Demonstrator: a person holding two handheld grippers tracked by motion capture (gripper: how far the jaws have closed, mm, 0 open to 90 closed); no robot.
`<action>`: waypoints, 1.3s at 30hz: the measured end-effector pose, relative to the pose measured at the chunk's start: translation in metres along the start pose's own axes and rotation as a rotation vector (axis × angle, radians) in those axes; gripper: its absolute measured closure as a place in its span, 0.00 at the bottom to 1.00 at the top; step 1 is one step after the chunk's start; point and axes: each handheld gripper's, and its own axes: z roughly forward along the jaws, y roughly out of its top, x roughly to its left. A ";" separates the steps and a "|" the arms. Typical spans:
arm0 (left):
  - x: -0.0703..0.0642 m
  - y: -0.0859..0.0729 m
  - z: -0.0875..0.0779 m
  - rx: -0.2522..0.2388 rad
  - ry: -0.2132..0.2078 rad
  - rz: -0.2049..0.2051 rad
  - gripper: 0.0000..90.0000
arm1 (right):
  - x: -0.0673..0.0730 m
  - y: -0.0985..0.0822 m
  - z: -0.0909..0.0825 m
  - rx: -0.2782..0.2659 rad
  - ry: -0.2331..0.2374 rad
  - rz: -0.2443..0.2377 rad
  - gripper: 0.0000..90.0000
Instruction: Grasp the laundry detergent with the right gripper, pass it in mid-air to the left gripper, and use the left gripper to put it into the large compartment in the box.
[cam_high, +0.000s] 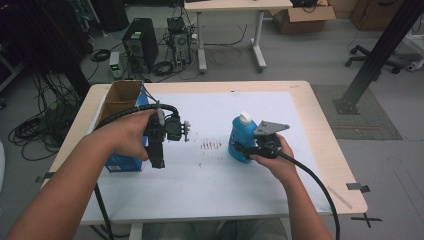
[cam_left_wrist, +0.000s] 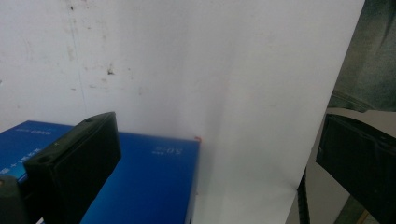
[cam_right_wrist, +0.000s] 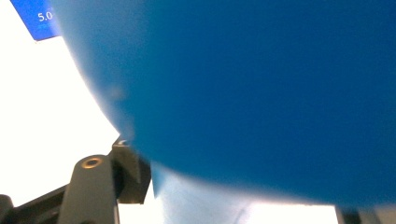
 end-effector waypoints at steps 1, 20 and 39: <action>0.000 0.000 0.000 -0.001 0.001 0.000 0.00 | 0.000 0.000 0.000 0.000 0.000 0.001 0.42; -0.002 -0.004 -0.008 -0.013 0.013 -0.009 0.00 | 0.002 0.001 -0.002 -0.002 -0.016 0.013 0.50; 0.000 -0.003 -0.025 -0.031 0.023 -0.008 0.00 | 0.025 0.041 -0.043 0.034 0.172 -0.124 0.50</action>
